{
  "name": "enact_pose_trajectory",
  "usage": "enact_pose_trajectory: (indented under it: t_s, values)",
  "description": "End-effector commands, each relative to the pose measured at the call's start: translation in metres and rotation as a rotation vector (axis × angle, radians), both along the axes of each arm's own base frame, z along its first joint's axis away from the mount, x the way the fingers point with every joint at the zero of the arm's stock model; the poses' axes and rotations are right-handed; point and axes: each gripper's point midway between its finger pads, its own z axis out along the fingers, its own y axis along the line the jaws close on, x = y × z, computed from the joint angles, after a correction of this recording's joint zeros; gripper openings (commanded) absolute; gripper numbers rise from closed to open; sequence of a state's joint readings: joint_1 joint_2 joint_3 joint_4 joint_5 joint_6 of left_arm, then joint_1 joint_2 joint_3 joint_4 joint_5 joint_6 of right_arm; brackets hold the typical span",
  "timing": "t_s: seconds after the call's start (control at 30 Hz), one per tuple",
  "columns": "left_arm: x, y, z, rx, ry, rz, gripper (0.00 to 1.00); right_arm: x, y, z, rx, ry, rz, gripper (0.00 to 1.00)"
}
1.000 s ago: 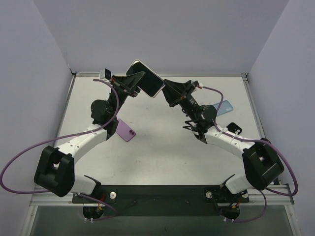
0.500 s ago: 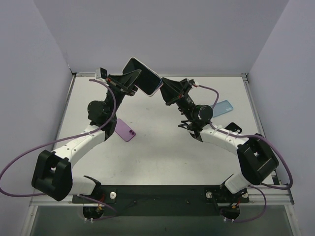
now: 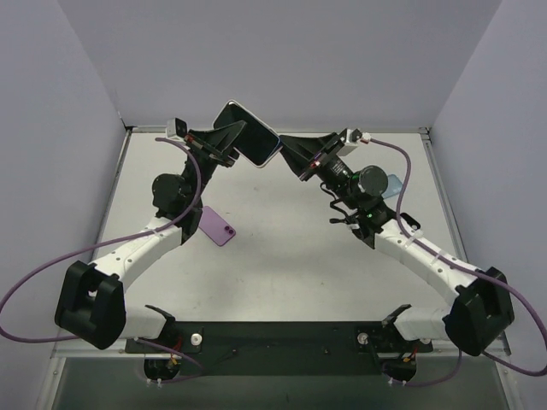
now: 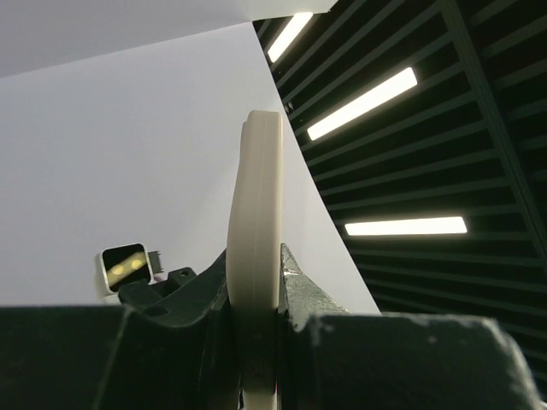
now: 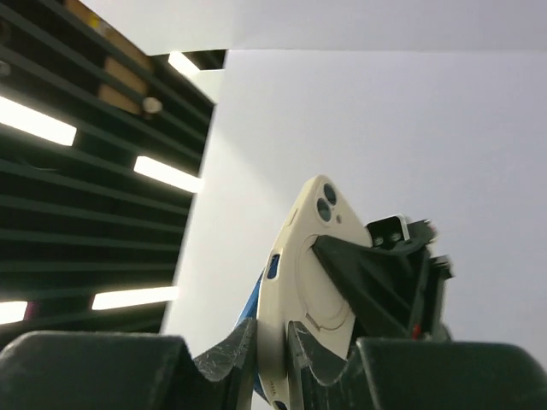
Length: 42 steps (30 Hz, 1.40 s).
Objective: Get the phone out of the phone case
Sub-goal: Remove the phone case from the phone.
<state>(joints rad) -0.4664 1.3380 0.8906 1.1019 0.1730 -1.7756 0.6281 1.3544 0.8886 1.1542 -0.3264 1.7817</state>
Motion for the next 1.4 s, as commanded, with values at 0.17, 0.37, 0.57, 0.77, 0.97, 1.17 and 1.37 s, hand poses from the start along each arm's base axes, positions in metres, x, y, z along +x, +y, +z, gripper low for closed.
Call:
enact_pose_trajectory:
  t_s: [0.17,0.37,0.57,0.77,0.97,1.17,1.37]
  values:
    - [-0.152,0.028,0.096,-0.226,-0.569,-0.263,0.0,-0.03,0.013,-0.228,-0.891,0.306,0.195,0.0]
    - [-0.142,0.012,0.085,-0.157,-0.524,-0.297,0.0,-0.036,0.026,-0.211,-0.882,0.19,0.317,0.06]
    - [-0.137,0.003,0.073,-0.132,-0.487,-0.32,0.0,-0.028,0.035,-0.19,-0.801,0.131,0.321,0.15]
    - [-0.128,-0.007,0.051,-0.112,-0.417,-0.345,0.0,-0.016,0.037,-0.155,-0.607,0.061,0.303,0.0]
    - [-0.103,-0.024,-0.003,-0.031,-0.255,-0.362,0.27,-0.019,-0.001,-0.181,-0.812,0.121,0.18,0.0]
    - [-0.087,-0.043,-0.056,0.078,-0.134,-0.374,0.79,-0.018,-0.061,-0.191,-0.999,0.16,-0.013,0.0]
    - [-0.087,-0.049,-0.114,0.163,-0.009,-0.388,0.9,-0.033,-0.103,-0.203,-1.178,0.195,-0.086,0.0]
